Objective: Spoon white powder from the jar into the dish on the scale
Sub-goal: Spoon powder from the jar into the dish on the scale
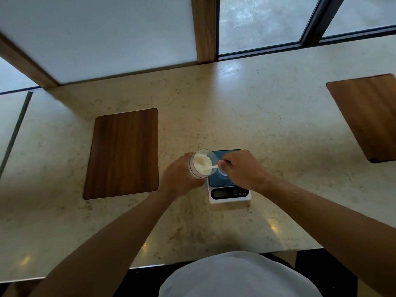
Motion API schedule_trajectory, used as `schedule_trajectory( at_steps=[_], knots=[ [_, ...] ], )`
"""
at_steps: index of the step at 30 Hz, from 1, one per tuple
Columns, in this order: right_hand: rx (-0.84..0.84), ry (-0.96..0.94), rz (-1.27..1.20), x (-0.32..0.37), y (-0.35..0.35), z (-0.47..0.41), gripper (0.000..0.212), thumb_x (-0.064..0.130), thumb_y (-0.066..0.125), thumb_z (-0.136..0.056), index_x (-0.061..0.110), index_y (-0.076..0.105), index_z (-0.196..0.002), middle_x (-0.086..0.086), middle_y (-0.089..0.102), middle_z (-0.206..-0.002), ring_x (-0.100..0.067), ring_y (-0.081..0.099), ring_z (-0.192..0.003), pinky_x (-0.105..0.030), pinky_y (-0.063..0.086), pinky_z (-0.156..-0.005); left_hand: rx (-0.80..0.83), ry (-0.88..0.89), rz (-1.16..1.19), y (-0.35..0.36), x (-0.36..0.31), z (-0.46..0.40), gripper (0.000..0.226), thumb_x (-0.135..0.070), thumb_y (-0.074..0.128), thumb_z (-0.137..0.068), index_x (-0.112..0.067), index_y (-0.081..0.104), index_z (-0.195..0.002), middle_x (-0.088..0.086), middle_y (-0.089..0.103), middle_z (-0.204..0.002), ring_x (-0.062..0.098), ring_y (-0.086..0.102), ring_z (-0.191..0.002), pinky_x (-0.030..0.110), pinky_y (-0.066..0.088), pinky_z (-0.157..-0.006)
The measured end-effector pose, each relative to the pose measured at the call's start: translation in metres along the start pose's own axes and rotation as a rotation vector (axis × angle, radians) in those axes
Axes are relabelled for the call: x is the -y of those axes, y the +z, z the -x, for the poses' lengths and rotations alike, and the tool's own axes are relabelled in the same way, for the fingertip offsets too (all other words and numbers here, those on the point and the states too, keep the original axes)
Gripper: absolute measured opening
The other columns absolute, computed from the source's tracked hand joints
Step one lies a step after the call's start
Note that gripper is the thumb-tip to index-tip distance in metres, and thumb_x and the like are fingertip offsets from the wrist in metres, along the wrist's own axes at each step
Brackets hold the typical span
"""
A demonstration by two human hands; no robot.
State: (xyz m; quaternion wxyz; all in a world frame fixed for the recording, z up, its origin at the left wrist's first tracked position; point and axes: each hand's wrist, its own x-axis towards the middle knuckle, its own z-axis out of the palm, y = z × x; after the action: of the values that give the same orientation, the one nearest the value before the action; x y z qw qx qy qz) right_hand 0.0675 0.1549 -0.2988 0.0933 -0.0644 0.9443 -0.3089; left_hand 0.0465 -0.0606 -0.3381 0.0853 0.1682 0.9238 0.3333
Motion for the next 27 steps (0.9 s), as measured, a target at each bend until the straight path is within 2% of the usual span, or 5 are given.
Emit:
schedule_trajectory(
  at_steps=[4, 8, 12, 19, 27],
  knots=[
    [0.006, 0.037, -0.050, 0.001, -0.002, 0.002, 0.037, 0.024, 0.047, -0.096, 0.012, 0.064, -0.066, -0.004, 0.060, -0.057, -0.012, 0.046, -0.047, -0.026, 0.038, -0.047, 0.001, -0.001, -0.010, 0.001, 0.002, -0.001, 0.078, -0.042, 0.087, -0.065, -0.019, 0.049, -0.129, 0.002, 0.064, -0.118, 0.018, 0.061, -0.099, 0.032, 0.052, -0.084],
    [-0.037, 0.052, -0.083, 0.002, -0.007, 0.002, 0.041, 0.023, 0.049, -0.096, 0.022, 0.054, -0.056, 0.006, 0.051, -0.049, -0.007, 0.038, -0.041, -0.018, 0.029, -0.043, -0.008, -0.035, 0.030, 0.002, 0.002, -0.002, 0.077, -0.043, 0.087, -0.064, -0.023, 0.048, -0.127, -0.002, 0.064, -0.116, 0.014, 0.059, -0.095, 0.029, 0.050, -0.081],
    [-0.070, 0.060, -0.102, 0.000, -0.015, 0.002, 0.035, 0.022, 0.051, -0.096, 0.008, 0.068, -0.069, 0.001, 0.060, -0.055, -0.010, 0.046, -0.044, -0.023, 0.037, -0.044, -0.008, -0.074, 0.052, 0.003, 0.004, -0.001, 0.076, -0.045, 0.086, -0.063, -0.026, 0.049, -0.126, -0.005, 0.065, -0.114, 0.012, 0.060, -0.093, 0.028, 0.051, -0.078],
    [-0.086, 0.059, -0.122, -0.001, -0.032, 0.011, 0.031, 0.022, 0.051, -0.098, 0.010, 0.071, -0.079, 0.008, 0.057, -0.058, -0.007, 0.048, -0.047, -0.016, 0.032, -0.047, -0.023, -0.095, 0.055, 0.006, 0.005, 0.002, 0.076, -0.049, 0.085, -0.063, -0.028, 0.048, -0.127, -0.007, 0.065, -0.113, 0.010, 0.059, -0.091, 0.022, 0.047, -0.076],
    [-0.163, 0.057, -0.132, -0.015, -0.046, 0.024, 0.027, 0.021, 0.054, -0.098, 0.012, 0.070, -0.077, 0.014, 0.056, -0.059, -0.003, 0.047, -0.048, -0.018, 0.031, -0.049, -0.036, -0.152, 0.100, 0.003, 0.002, 0.002, 0.078, -0.048, 0.085, -0.062, -0.028, 0.049, -0.127, -0.009, 0.064, -0.114, 0.013, 0.061, -0.096, 0.035, 0.054, -0.082]
  ],
)
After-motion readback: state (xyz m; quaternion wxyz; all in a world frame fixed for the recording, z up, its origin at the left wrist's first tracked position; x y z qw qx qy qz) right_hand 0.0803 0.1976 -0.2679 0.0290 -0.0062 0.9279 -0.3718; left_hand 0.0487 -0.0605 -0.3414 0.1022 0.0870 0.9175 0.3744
